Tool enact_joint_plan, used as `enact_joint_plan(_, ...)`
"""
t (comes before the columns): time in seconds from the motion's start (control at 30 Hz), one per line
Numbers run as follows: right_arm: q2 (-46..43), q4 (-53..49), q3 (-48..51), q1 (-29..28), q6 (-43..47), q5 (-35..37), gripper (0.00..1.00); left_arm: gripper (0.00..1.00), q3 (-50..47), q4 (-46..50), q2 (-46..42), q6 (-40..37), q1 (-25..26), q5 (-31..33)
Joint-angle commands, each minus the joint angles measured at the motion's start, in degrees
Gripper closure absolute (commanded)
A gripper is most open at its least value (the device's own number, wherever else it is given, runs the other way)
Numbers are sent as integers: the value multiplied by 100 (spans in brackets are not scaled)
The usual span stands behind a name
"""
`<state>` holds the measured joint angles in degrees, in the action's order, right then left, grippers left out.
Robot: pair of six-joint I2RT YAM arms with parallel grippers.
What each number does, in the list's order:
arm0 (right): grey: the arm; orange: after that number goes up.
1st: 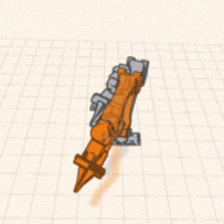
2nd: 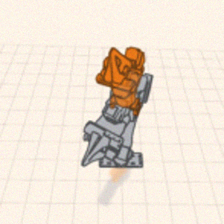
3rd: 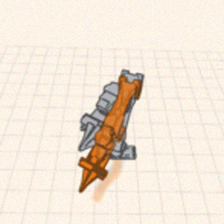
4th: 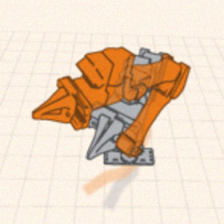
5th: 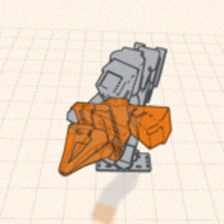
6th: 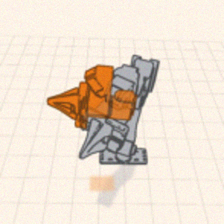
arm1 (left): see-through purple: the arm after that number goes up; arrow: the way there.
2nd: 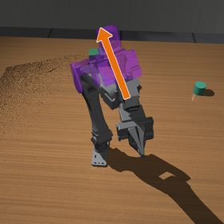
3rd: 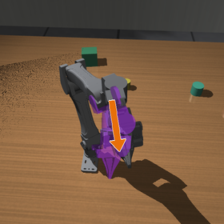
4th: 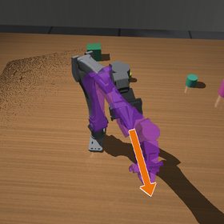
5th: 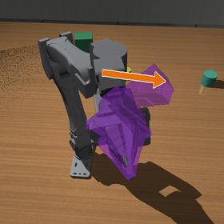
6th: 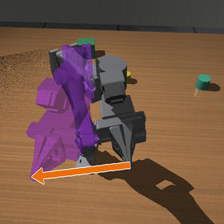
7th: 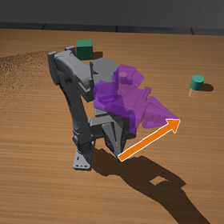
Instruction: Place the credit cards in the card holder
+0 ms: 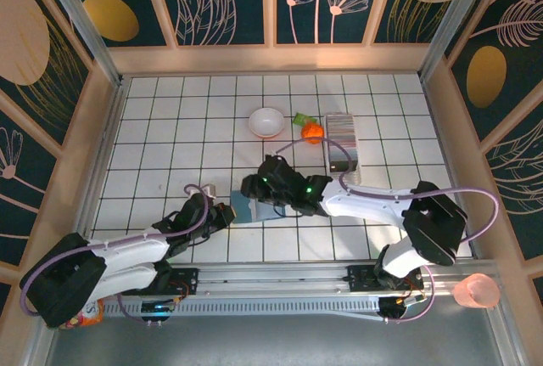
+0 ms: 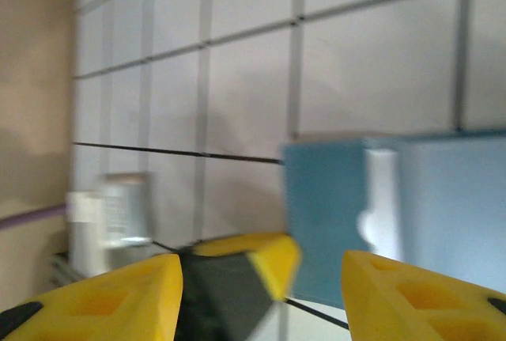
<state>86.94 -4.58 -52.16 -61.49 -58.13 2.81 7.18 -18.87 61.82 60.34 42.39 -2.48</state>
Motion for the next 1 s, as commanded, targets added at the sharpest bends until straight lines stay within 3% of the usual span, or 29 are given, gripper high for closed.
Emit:
enact_joint_plan(0.0,184,-547,290,41,-231,280,46,100,-102,7,-83,25,4,31)
enact_joint_plan(0.17,288,-930,224,59,-96,513,46,100,-64,108,-4,-12,0,-180)
enact_joint_plan(0.37,274,-471,601,30,-364,414,46,100,-427,-96,-196,163,5,-202)
enact_joint_plan(0.63,752,-448,306,-145,-346,409,46,100,-435,-32,-517,171,5,-194)
enact_joint_plan(0.97,496,-1096,116,-295,-349,903,46,100,-471,-46,-557,190,2,-227)
